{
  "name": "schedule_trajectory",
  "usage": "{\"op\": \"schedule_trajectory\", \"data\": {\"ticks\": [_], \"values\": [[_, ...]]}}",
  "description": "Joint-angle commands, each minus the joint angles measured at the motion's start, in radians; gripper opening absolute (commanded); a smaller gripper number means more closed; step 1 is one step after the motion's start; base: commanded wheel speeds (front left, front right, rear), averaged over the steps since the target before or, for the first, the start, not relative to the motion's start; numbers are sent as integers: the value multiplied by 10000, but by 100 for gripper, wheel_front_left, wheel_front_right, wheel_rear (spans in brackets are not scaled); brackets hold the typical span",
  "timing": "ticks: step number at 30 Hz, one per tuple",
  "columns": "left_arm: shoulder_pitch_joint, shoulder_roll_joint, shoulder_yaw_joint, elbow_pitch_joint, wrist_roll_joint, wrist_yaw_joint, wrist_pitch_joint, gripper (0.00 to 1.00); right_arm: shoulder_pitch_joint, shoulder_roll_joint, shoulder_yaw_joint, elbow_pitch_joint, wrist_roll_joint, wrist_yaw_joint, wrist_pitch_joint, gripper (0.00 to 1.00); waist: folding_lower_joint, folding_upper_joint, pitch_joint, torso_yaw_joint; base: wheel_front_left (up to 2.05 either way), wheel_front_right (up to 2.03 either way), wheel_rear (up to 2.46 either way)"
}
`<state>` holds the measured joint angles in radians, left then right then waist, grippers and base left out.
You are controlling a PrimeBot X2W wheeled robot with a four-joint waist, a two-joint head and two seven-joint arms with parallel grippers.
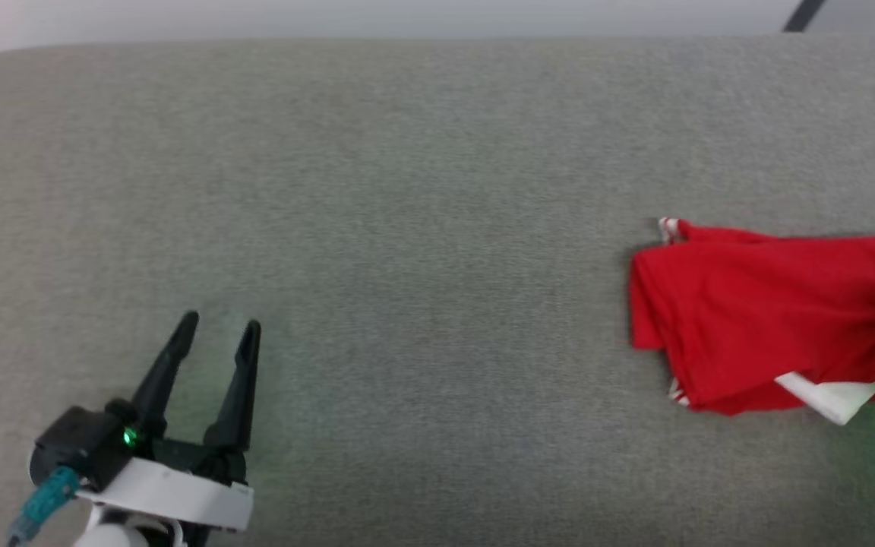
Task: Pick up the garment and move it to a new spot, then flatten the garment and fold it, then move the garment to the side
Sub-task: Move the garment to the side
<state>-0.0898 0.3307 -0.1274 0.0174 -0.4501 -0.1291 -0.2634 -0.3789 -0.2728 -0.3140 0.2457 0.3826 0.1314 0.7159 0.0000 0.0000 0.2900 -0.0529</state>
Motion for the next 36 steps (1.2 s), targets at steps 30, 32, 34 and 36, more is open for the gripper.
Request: {"op": "schedule_trajectory", "data": {"ticks": [30,32,34,36], "values": [[-2762,2583,-778,-2345,620,-23,-1,100,-3656,-245,-1987,2452,-4299,-13,-4092,0,0,0,2895,-2113,0,0,0],[-2737,2625,-734,-2424,644,-23,-3,100,-3828,-154,-2034,2845,-4516,-13,-4402,0,0,0,2968,-2130,0,0,0],[-2692,2663,-684,-2509,674,-23,-3,100,-3977,-94,-2072,3197,-4702,-13,-4651,0,0,0,3022,-2140,0,0,0],[-2648,2706,-618,-2573,733,-24,-3,100,-4132,-76,-2156,3548,-4936,-13,-4938,0,0,0,3066,-2145,0,0,0]]}}
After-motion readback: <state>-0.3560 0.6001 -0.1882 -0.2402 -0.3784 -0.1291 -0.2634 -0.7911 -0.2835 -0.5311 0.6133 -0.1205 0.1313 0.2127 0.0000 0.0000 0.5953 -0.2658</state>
